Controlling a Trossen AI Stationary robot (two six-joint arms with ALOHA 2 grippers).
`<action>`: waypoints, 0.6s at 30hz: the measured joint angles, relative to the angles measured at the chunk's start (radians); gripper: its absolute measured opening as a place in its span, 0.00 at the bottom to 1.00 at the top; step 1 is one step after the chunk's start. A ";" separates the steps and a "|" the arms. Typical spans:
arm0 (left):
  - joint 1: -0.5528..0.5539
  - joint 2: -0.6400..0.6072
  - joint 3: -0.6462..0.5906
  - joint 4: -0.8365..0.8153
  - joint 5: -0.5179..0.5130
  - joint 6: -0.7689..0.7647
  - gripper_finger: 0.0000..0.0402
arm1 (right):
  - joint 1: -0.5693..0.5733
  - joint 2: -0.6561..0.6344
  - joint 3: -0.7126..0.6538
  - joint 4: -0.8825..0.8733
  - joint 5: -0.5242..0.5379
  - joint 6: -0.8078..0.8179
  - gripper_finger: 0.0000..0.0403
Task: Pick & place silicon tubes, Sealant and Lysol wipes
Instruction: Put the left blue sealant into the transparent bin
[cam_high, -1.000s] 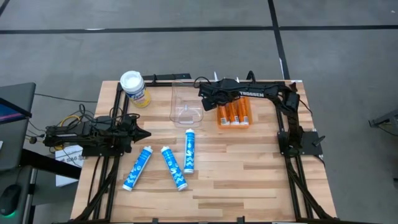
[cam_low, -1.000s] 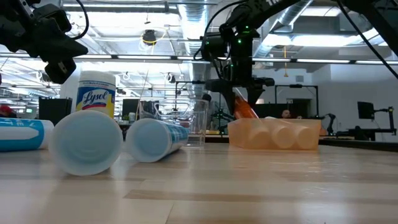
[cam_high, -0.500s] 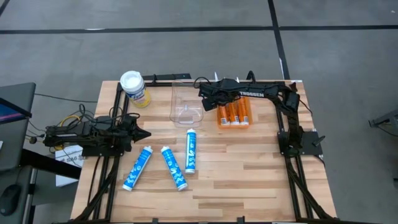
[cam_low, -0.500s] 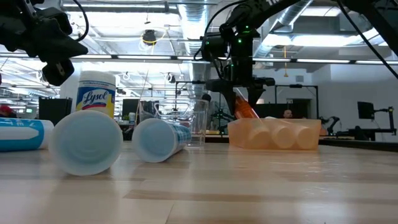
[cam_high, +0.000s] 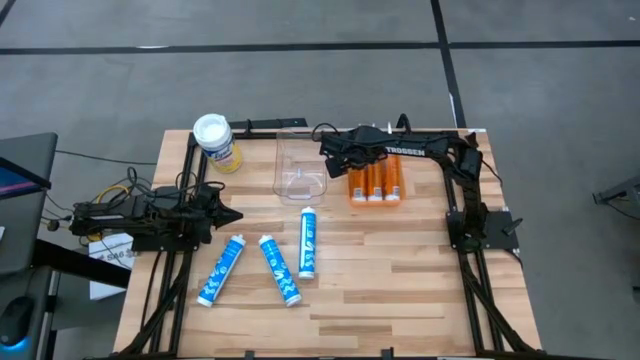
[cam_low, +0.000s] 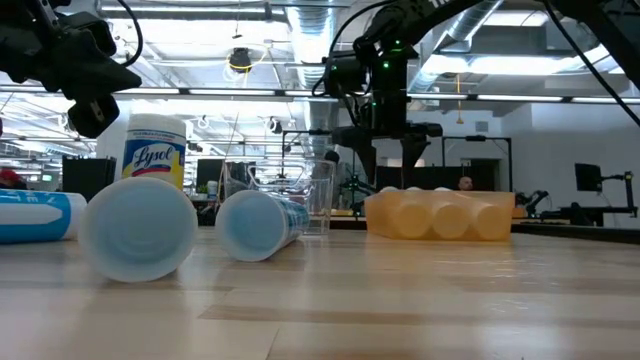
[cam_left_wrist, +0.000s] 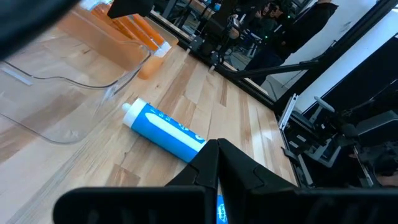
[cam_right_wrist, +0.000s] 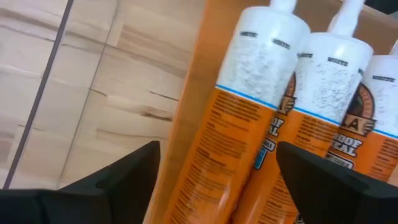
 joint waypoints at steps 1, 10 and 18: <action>0.000 0.000 0.000 0.000 0.000 0.000 0.00 | 0.000 0.000 0.000 0.000 -0.002 0.000 0.80; 0.000 0.000 0.000 0.000 0.000 -0.052 0.00 | 0.045 -0.057 0.029 -0.015 -0.012 0.013 0.90; 0.000 0.000 0.000 0.002 0.001 -0.175 0.00 | 0.232 -0.179 0.035 -0.025 0.051 0.011 0.90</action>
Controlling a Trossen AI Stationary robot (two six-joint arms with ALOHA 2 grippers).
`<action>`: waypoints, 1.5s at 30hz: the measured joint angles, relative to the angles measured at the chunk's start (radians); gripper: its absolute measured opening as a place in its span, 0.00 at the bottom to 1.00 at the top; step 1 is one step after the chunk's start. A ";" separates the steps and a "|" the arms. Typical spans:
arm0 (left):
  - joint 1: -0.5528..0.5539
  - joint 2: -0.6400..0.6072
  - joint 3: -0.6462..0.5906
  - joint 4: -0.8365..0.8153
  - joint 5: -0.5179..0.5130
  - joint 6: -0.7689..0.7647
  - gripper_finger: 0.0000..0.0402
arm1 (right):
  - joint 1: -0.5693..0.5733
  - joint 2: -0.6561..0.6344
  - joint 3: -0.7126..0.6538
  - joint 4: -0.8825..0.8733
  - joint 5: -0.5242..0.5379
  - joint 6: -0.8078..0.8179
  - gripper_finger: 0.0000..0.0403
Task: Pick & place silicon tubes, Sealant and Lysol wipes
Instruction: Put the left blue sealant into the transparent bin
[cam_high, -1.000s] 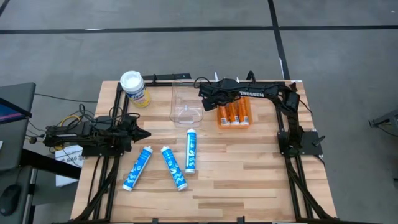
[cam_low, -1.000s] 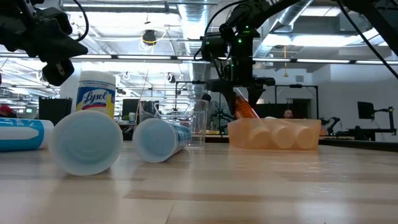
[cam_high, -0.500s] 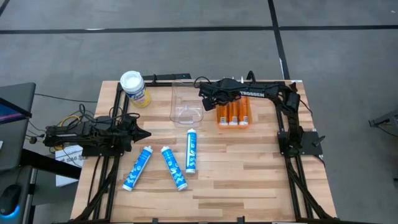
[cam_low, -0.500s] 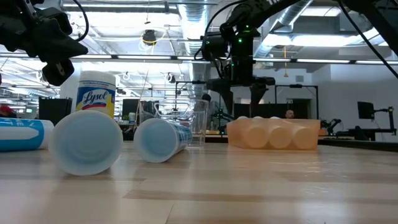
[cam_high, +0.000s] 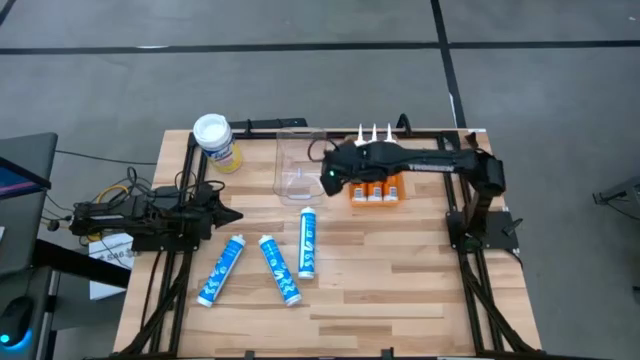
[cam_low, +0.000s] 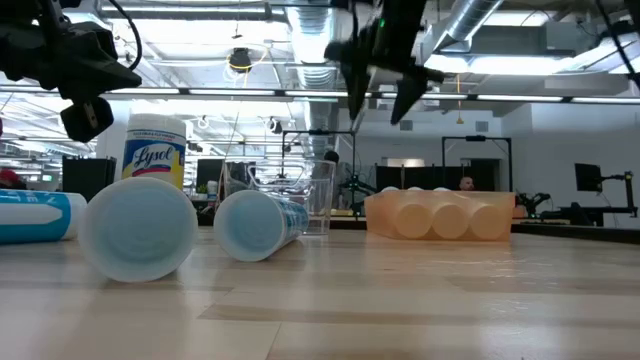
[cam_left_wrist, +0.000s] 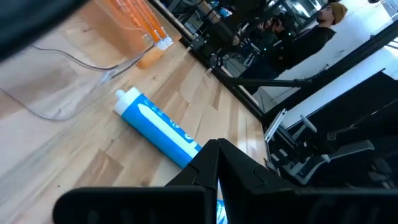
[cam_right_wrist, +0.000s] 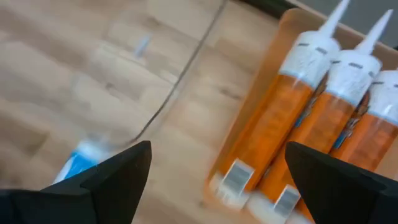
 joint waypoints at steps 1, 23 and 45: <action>0.000 0.000 0.000 0.000 0.003 0.001 0.00 | 0.026 -0.009 0.000 -0.006 0.000 0.010 0.90; -0.024 0.245 0.224 0.003 0.090 0.126 0.00 | 0.275 -0.051 -0.002 -0.263 0.174 0.186 0.89; -0.265 0.891 0.713 -0.697 -0.170 -0.172 0.00 | 0.504 -0.632 -0.426 0.351 0.270 -0.274 0.89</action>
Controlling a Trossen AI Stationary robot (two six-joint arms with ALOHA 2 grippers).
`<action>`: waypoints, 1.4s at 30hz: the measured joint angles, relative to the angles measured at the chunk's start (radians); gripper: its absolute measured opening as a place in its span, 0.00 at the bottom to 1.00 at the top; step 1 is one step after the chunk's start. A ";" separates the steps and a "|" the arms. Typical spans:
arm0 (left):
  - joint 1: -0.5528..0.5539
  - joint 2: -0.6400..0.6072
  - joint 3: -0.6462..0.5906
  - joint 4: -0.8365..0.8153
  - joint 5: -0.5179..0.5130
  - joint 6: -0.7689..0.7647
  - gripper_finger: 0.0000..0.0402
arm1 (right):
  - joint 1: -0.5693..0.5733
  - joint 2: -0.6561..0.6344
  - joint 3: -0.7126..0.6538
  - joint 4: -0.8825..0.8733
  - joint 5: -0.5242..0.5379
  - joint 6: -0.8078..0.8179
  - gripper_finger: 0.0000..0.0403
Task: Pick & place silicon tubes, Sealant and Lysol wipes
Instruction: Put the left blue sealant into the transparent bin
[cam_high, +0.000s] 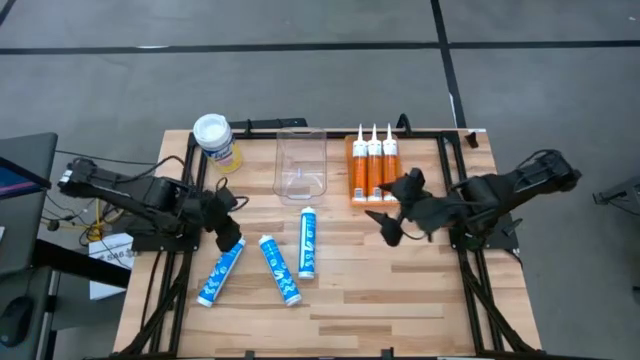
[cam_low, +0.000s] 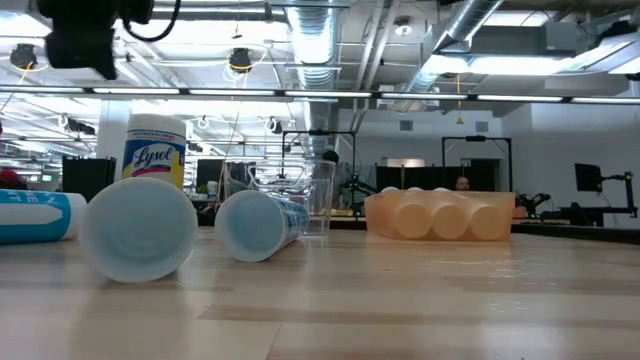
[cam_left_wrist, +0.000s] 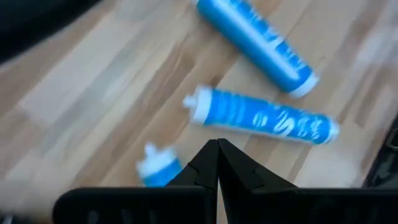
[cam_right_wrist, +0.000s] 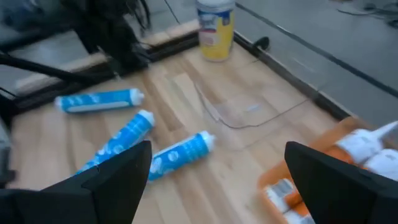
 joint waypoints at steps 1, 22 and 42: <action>-0.014 0.013 0.004 -0.030 0.001 -0.039 0.00 | 0.008 -0.035 -0.048 0.052 0.001 -0.001 0.89; -0.217 0.275 0.004 -0.203 0.029 -0.440 0.00 | -0.010 -0.488 -0.692 0.685 -0.009 -0.236 0.89; -0.299 0.388 0.004 -0.181 0.022 -0.568 0.00 | -0.044 -0.519 -0.787 0.776 -0.364 -0.413 0.89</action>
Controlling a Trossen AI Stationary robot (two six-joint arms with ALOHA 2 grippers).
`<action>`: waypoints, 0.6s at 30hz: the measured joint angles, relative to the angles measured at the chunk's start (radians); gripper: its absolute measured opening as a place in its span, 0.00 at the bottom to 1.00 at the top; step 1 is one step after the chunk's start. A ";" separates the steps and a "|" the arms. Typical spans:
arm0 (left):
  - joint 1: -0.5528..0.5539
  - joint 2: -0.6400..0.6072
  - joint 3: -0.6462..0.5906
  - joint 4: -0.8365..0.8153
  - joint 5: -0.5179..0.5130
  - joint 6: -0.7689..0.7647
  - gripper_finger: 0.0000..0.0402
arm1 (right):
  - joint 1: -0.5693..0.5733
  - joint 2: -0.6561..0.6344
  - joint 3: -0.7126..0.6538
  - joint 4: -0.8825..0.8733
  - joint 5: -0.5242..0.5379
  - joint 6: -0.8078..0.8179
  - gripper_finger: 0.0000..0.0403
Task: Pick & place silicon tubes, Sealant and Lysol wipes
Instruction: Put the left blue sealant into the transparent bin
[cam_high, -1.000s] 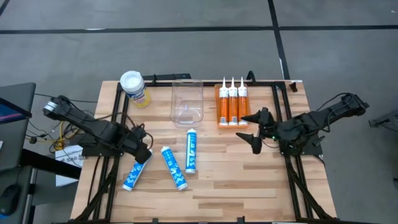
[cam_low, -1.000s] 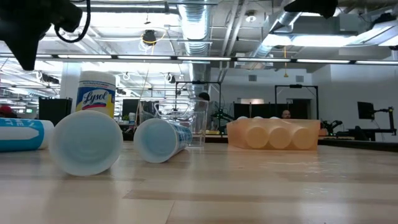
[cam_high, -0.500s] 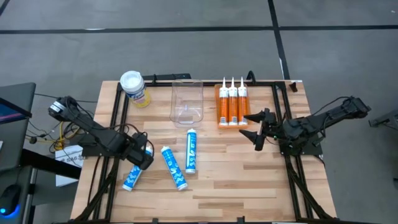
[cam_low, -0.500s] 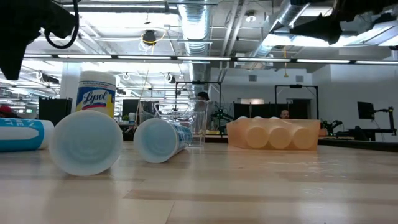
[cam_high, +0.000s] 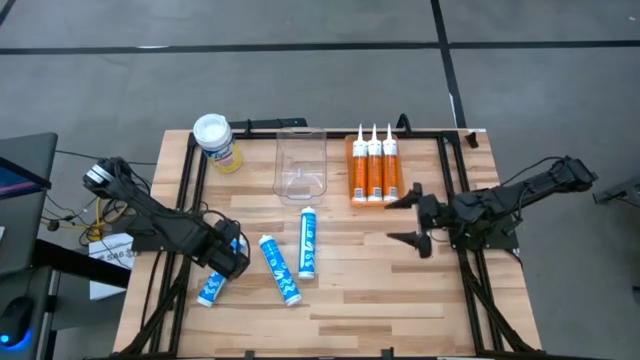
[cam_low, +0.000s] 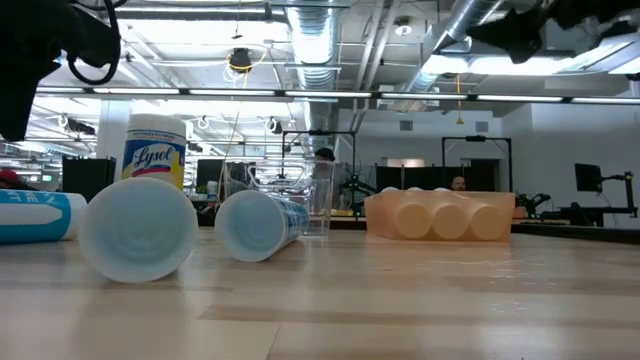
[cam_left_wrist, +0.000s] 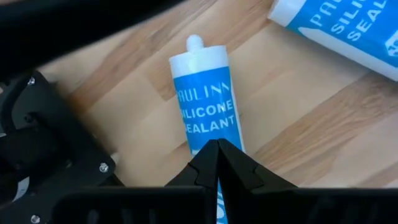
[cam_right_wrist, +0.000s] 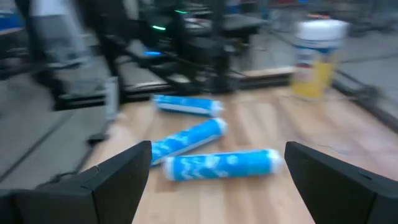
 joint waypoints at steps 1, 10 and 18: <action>0.000 0.007 0.000 0.003 0.000 0.005 0.00 | -0.004 0.000 0.000 0.009 -0.043 -0.013 0.89; 0.000 0.053 0.000 0.013 0.062 0.020 0.00 | -0.013 0.019 0.000 0.015 -0.092 0.006 0.89; 0.000 0.053 0.000 0.020 0.082 0.016 0.00 | -0.010 0.027 0.000 0.013 -0.093 0.057 0.89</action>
